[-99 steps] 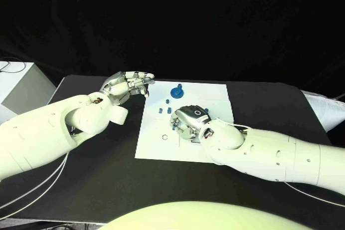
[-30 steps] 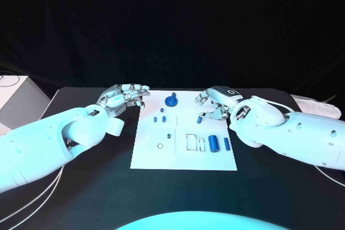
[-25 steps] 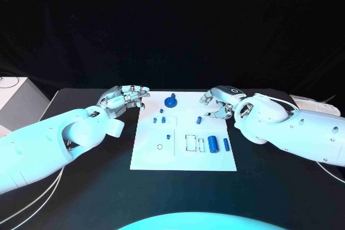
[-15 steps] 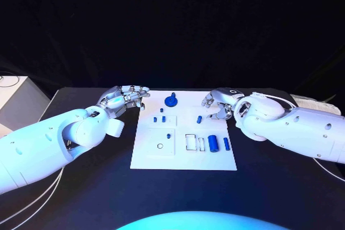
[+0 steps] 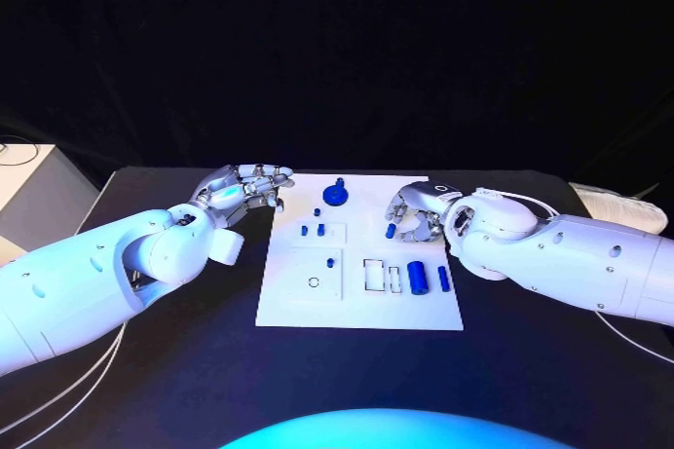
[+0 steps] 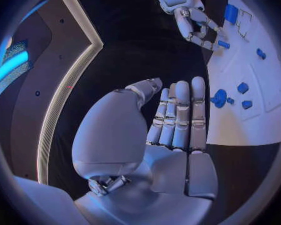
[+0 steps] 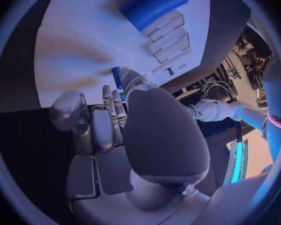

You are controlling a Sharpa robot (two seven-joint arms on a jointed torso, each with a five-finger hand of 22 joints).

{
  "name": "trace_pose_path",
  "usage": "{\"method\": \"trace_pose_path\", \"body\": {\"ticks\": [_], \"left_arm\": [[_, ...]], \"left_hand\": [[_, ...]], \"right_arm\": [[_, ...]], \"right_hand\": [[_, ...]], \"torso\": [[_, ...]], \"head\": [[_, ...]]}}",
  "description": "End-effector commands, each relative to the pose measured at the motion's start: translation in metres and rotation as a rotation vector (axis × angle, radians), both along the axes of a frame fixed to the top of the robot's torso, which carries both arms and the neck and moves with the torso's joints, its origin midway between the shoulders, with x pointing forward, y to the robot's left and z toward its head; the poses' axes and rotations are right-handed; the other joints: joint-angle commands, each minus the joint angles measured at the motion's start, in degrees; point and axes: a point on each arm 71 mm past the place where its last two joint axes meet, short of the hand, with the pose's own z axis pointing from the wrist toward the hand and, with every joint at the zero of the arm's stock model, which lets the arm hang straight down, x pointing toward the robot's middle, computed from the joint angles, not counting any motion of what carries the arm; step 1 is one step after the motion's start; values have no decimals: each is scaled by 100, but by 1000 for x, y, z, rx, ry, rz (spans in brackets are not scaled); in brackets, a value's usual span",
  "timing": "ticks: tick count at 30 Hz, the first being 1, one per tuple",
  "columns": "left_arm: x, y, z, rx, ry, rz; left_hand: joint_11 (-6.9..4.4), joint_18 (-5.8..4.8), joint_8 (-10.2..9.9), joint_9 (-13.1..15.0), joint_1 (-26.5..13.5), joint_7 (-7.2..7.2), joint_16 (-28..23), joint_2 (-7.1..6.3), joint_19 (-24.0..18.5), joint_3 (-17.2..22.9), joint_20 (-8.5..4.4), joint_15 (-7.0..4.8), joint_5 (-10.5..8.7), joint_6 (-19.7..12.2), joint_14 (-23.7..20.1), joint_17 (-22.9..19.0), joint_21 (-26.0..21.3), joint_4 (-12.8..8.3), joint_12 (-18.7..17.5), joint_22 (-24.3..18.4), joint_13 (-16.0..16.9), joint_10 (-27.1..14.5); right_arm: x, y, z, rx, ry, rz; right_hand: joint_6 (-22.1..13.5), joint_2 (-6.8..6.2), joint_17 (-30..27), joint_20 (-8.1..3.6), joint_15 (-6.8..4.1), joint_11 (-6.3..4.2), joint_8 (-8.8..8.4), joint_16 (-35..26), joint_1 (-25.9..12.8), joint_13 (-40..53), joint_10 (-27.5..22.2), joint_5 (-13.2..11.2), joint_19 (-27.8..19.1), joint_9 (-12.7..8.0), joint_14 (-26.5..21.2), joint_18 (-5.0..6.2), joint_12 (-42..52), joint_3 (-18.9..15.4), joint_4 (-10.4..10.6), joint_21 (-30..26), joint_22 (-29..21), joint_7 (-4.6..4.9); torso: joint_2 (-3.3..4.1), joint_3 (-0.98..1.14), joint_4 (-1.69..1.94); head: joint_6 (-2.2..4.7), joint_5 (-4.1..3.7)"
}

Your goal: Assemble the parts on the task board

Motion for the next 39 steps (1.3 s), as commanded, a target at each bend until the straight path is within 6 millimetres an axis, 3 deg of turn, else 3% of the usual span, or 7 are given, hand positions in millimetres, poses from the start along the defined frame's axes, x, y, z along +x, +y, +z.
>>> {"method": "trace_pose_path", "body": {"ticks": [1, 17, 23, 24, 31, 39], "left_arm": [[-1, -2, 1, -14, -1, -15], [0, -2, 1, -13, 0, -14], [-1, -2, 0, -12, 3, -15], [-1, -2, 0, -12, 3, -16], [0, -2, 0, -12, 4, -17], [0, -1, 0, -11, 5, -16]], "left_hand": [[7, 85, -3, -7, 55, 26, -32, 0, 44, -25, 4, 30, 39, -28, 6, -5, -14, 8, 19, -5, 7, -26], [6, 85, -1, -7, 62, 25, -37, 7, 48, -23, 3, 29, 41, -26, 6, -7, -21, 10, 24, -10, 7, -27], [6, 85, 0, -7, 63, 26, -38, 14, 50, -22, 3, 29, 41, -24, 7, -7, -23, 14, 26, -12, 7, -27], [6, 85, 0, -7, 63, 26, -38, 14, 50, -22, 3, 29, 41, -24, 7, -7, -23, 14, 26, -12, 7, -27], [3, 86, 1, -7, 83, 23, -42, 28, 55, -11, 1, 26, 45, -23, 8, -8, -28, 8, 30, -15, 7, -29], [2, 87, 2, -7, 93, 22, -44, 32, 57, -8, 0, 25, 46, -23, 8, -9, -29, 3, 32, -16, 7, -30]], "right_arm": [[-2, 4, -4, -19, 10, 31], [-4, 9, -7, -1, -8, 29], [-4, 10, -7, 5, -35, 10], [-4, 11, -7, 3, -38, 5], [-6, 11, -8, 9, -66, -31], [-9, 6, -5, 47, -91, -66]], "right_hand": [[60, 50, 9, -22, -49, -6, 38, 42, -26, 1, 77, 38, 31, 6, 41, -34, 39, 74, 5, 46, 28, 1], [489, 76, 38, -73, -104, -68, 258, 100, -194, 0, 634, 121, 81, 77, 53, -63, -85, 1049, -42, 180, 223, -47], [639, 152, 48, -109, -143, -120, 398, 117, -270, 21, 863, 87, 96, 185, 58, -73, -139, 1351, -126, 232, 299, -92], [694, 188, 47, -126, -163, -143, 458, 119, -297, 31, 957, -21, 101, 237, 58, -75, -146, 1445, -163, 245, 320, -112], [702, 252, 79, -160, -189, -166, 603, 141, -374, 37, 1135, 177, 123, 421, 68, -90, -254, 1788, -383, 305, 407, -110], [637, 239, 118, -164, -185, -164, 701, 169, -503, 40, 1235, 160, 133, 589, 77, -100, -370, 2192, -658, 355, 483, -95]], "torso": [[0, 3, -4], [-7, 6, -12], [-2, 7, -12], [-1, 7, -13], [-2, 3, -12], [-12, 0, -17]], "head": [[-16, 11], [-48, 19], [-55, 8], [-56, 2], [-74, -19], [-68, -13]]}}
